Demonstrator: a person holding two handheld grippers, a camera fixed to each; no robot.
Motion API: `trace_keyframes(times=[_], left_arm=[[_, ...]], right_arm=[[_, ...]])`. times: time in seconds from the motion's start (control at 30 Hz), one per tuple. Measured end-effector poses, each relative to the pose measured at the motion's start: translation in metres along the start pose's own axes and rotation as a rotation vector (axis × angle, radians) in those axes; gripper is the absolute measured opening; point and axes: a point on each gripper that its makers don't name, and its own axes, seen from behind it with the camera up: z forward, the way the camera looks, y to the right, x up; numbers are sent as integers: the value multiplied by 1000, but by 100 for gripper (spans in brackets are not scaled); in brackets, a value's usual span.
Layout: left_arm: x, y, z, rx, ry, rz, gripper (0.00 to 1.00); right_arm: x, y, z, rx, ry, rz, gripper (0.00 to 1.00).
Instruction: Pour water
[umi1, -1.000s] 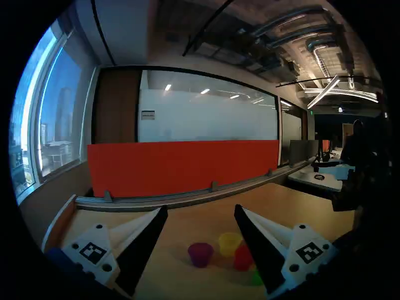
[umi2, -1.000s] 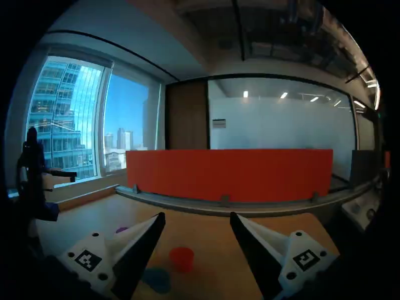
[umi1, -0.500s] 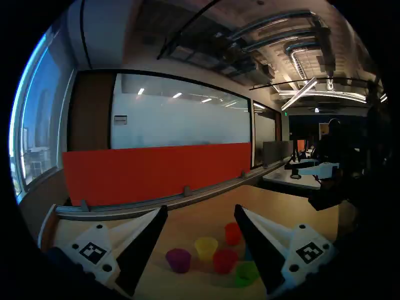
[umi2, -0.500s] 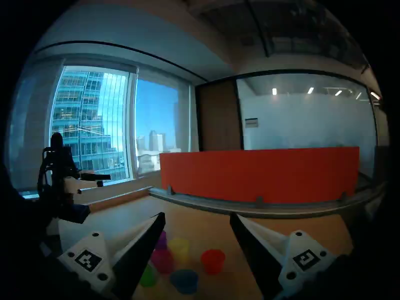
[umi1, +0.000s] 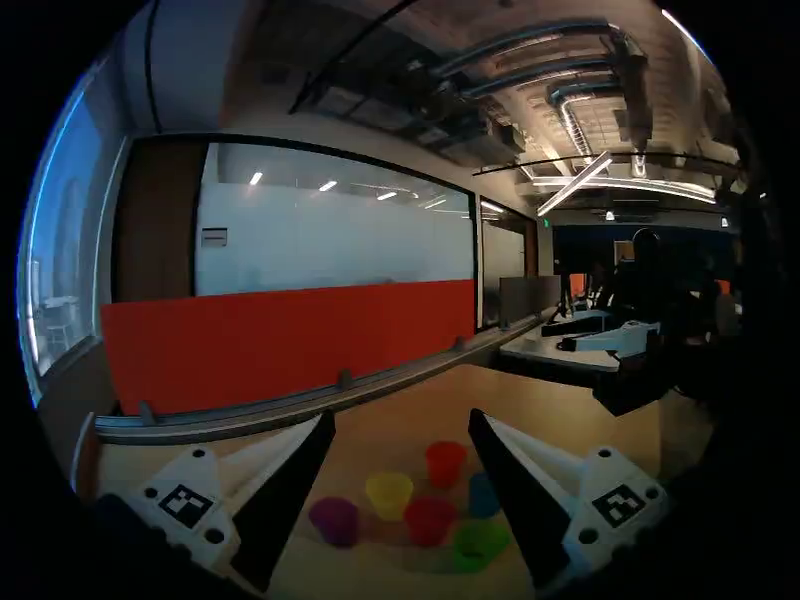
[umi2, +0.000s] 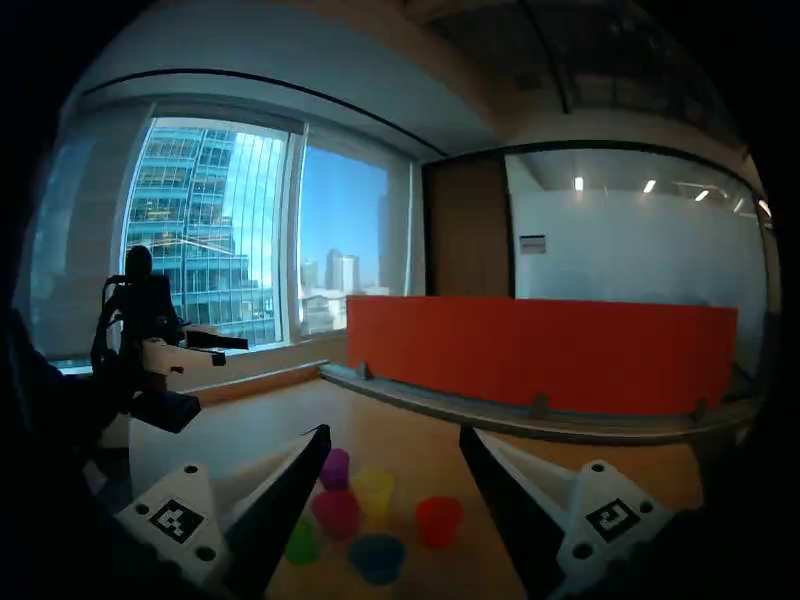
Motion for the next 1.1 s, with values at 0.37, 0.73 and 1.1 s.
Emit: trace_keyframes(times=[0.37, 0.73, 1.1], left_arm=[[-15, 12, 7, -61, -49, 25, 100], [-48, 27, 10, -127, -121, 47, 100], [-85, 42, 13, -177, -189, 71, 100]], right_arm=[[-15, -3, 6, 33, -69, -15, 100], [-47, -6, 7, 60, -174, -53, 100], [-74, -9, 9, 89, -252, -81, 100]])
